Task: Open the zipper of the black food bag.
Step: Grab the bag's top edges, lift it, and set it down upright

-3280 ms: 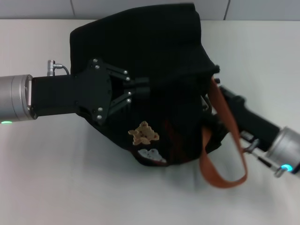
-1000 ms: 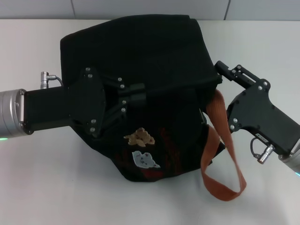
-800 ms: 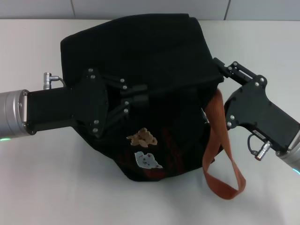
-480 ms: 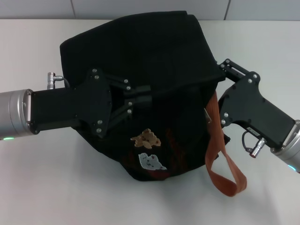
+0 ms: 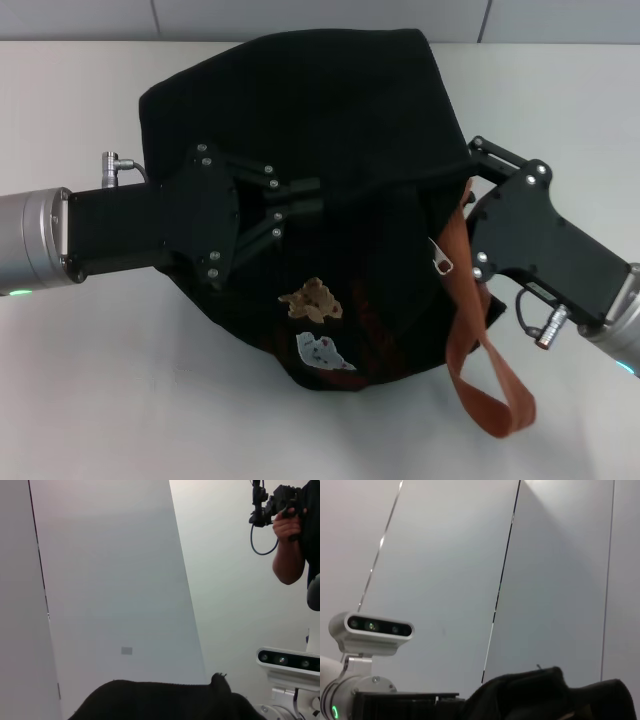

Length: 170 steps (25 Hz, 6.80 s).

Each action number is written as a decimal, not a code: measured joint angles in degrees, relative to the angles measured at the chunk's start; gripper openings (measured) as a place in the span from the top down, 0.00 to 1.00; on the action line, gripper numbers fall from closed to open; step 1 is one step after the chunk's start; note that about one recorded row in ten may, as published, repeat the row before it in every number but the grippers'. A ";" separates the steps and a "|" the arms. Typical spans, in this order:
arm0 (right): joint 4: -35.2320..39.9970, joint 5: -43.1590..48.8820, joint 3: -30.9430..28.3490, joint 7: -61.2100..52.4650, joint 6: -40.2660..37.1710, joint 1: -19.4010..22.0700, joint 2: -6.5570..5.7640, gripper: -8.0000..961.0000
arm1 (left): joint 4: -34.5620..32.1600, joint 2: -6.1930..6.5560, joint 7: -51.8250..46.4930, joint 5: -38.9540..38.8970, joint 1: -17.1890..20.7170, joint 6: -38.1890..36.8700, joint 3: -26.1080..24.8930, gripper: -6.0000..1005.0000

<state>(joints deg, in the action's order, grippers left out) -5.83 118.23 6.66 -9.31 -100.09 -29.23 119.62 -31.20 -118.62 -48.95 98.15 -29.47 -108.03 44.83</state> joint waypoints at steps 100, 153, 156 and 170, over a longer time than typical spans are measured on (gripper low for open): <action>24.77 1.15 5.89 -69.51 -4.53 -6.57 -1.52 0.56 | -0.82 0.35 -0.37 0.02 -2.63 2.26 2.46 0.92; 29.12 -1.41 9.51 -64.48 -8.72 -5.57 -0.62 0.52 | -0.40 0.14 -0.09 0.89 -3.17 3.92 2.71 0.92; 29.34 -1.43 9.60 -64.47 -8.18 -5.57 -0.62 0.52 | -0.30 0.14 -0.09 0.89 -3.28 4.04 2.87 0.92; 28.94 -0.55 13.55 -50.95 -3.65 -4.13 -0.34 0.52 | -0.08 0.05 -0.09 0.93 -3.31 4.16 2.90 0.92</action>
<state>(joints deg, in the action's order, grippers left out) 23.11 117.68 20.21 -60.26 -103.74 -33.37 119.28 -31.28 -118.56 -49.04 99.09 -32.78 -103.87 47.73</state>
